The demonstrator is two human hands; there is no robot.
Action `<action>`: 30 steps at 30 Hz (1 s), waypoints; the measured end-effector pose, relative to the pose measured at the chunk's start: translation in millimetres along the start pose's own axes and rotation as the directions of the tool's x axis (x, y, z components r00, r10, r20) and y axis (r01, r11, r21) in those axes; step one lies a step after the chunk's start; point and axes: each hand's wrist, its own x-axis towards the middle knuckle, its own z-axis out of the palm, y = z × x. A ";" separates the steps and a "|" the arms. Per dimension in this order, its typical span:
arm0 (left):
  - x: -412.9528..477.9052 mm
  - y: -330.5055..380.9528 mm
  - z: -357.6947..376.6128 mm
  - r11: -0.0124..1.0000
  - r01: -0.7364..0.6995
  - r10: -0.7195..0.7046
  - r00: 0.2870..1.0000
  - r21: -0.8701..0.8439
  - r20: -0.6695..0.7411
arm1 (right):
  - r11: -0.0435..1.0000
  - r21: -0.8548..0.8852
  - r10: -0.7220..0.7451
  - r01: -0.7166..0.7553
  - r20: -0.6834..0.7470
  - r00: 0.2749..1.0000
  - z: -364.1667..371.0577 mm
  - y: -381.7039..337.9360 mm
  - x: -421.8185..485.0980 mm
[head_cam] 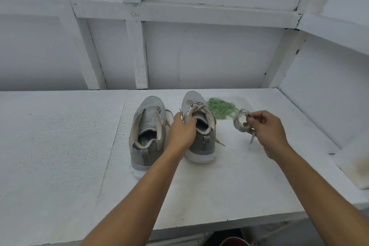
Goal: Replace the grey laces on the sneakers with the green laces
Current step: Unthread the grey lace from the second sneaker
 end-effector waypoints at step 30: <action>13.2 -23.3 8.1 0.990 0.102 -0.102 0.995 -0.095 0.002 | 0.975 -0.219 0.109 -0.024 0.385 0.916 69.8 -7.0 -11.4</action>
